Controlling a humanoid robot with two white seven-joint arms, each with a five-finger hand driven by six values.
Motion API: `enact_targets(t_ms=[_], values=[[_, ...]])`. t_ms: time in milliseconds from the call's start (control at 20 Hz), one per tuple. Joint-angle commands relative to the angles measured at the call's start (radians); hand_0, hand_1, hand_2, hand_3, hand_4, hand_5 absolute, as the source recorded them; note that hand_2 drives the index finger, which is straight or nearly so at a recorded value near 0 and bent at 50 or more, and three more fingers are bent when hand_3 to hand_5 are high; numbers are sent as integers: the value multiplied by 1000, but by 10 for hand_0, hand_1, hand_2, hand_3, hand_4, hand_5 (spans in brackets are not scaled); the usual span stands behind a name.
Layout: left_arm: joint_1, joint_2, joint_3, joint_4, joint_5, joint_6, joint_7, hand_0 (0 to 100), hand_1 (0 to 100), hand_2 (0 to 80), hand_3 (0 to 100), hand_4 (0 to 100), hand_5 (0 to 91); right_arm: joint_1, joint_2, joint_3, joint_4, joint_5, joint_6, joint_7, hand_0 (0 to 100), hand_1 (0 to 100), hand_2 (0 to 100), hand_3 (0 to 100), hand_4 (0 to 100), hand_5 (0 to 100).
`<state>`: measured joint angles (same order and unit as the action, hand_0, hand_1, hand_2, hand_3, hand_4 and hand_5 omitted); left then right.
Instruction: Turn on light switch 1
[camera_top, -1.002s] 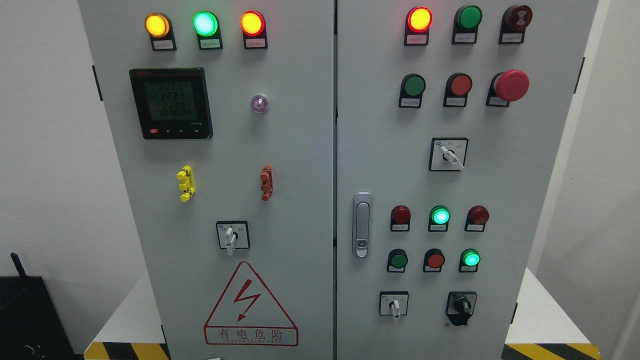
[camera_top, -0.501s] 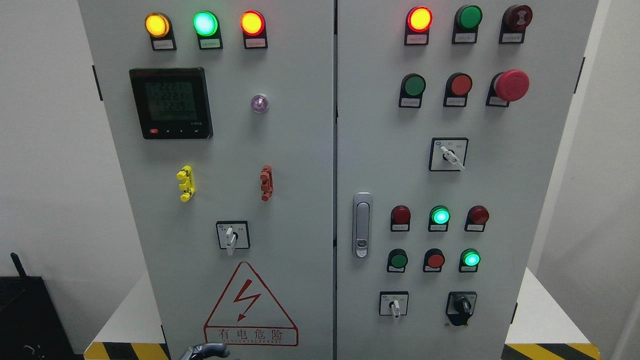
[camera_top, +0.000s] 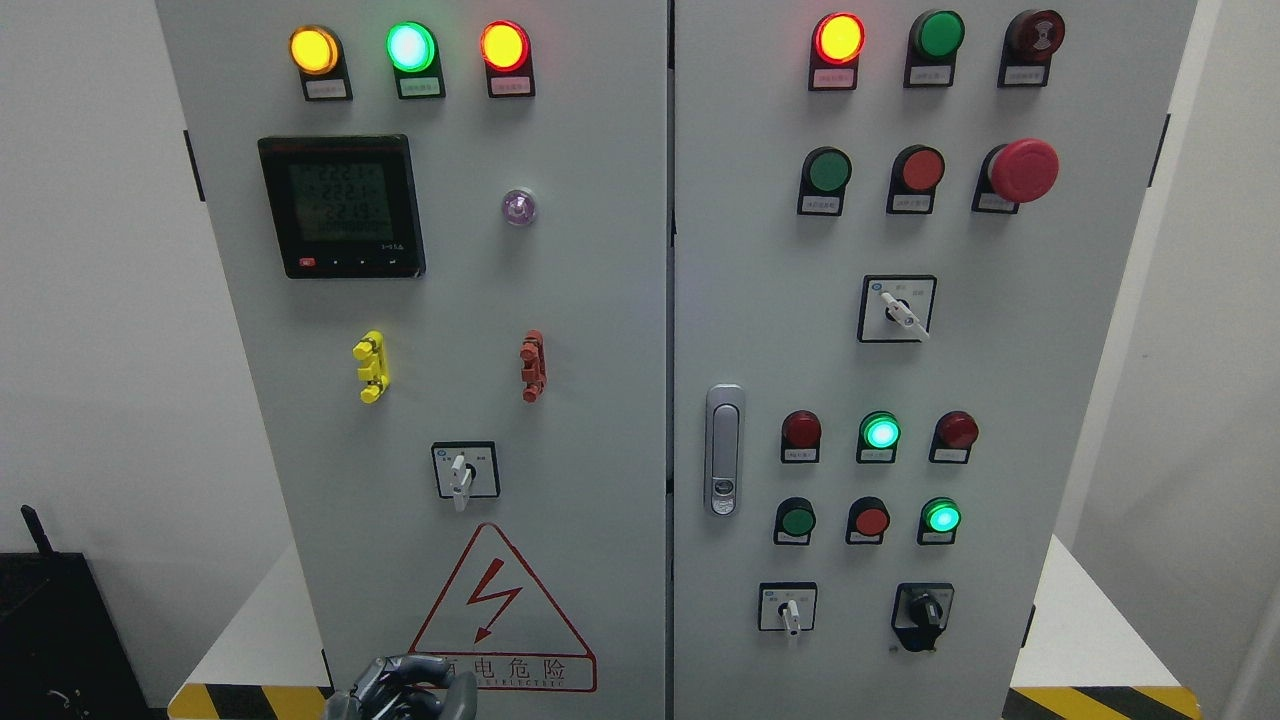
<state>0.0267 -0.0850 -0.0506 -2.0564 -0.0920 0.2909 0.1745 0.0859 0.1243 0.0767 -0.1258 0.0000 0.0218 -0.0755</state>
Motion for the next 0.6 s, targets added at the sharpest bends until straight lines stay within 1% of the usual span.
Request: enact_targets(t_ms=[0, 100, 301, 451, 551], values=[[-57, -19, -3, -4, -8, 36, 8, 292, 766, 502, 633, 710, 539, 0, 0, 0, 0, -25, 0, 0, 0, 0, 0, 0, 0, 0], [-65, -21, -3, -4, -20, 54, 8, 299, 766, 505, 637, 713, 542, 0, 0, 0, 0, -25, 0, 0, 0, 0, 0, 0, 0, 0], [-85, -22, -3, -4, -22, 79, 8, 295, 756, 521, 652, 716, 546, 0, 0, 0, 0, -25, 0, 0, 0, 0, 0, 0, 0, 0], [-100, -22, -3, -4, -25, 94, 10, 286, 718, 540, 674, 722, 550, 0, 0, 0, 0, -25, 0, 0, 0, 0, 0, 0, 0, 0], [-110, -27, -3, -4, -34, 111, 23, 278, 706, 547, 680, 725, 551, 0, 0, 0, 0, -25, 0, 0, 0, 0, 0, 0, 0, 0]])
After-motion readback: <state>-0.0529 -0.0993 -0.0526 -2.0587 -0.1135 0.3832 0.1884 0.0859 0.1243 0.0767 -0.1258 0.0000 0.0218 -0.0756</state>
